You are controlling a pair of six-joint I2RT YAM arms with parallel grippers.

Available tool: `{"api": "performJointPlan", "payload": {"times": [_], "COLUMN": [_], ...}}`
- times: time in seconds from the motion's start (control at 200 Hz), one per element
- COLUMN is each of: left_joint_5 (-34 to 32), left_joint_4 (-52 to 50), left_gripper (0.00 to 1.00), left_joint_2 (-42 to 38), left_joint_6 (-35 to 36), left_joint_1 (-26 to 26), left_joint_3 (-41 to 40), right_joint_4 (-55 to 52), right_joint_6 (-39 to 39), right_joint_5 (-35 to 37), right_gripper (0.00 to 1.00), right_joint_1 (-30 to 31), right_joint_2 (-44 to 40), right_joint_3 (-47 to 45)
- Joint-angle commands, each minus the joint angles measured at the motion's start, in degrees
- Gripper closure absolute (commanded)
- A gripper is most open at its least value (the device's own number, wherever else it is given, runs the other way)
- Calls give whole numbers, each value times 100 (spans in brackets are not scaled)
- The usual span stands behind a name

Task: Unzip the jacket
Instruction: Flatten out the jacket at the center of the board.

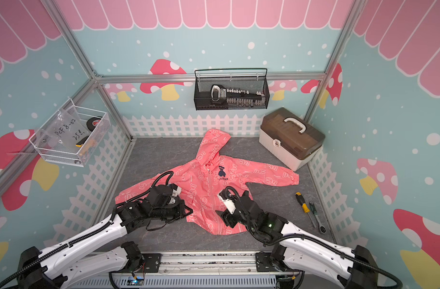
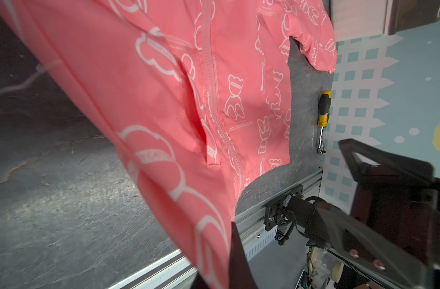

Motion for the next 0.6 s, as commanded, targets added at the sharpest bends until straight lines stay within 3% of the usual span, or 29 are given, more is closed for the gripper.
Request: {"api": "performJointPlan", "payload": {"times": [0.0,0.21,0.42,0.595], "left_joint_5": [-101,-211,-320,-264], "left_joint_4": [-403,-864,-848,-846], "left_gripper": [100,100,100,100], "left_joint_2": [-225,-724,-1335,-1459], "left_joint_6": [-258,-569,-1032,-1127], "left_joint_1": [-29,31,118,183], "left_joint_3": [229,-87,-412,-461], "right_joint_4": [577,842,1778,2082], "right_joint_6": [-260,-557,-1276,-1510], "right_joint_5": [734,1068,1490,2233], "right_gripper": [35,41,33,24], "right_joint_1": [357,986,1826,2352], "right_joint_2": [494,1075,897,1699], "right_joint_3": [158,385,10,254]}}
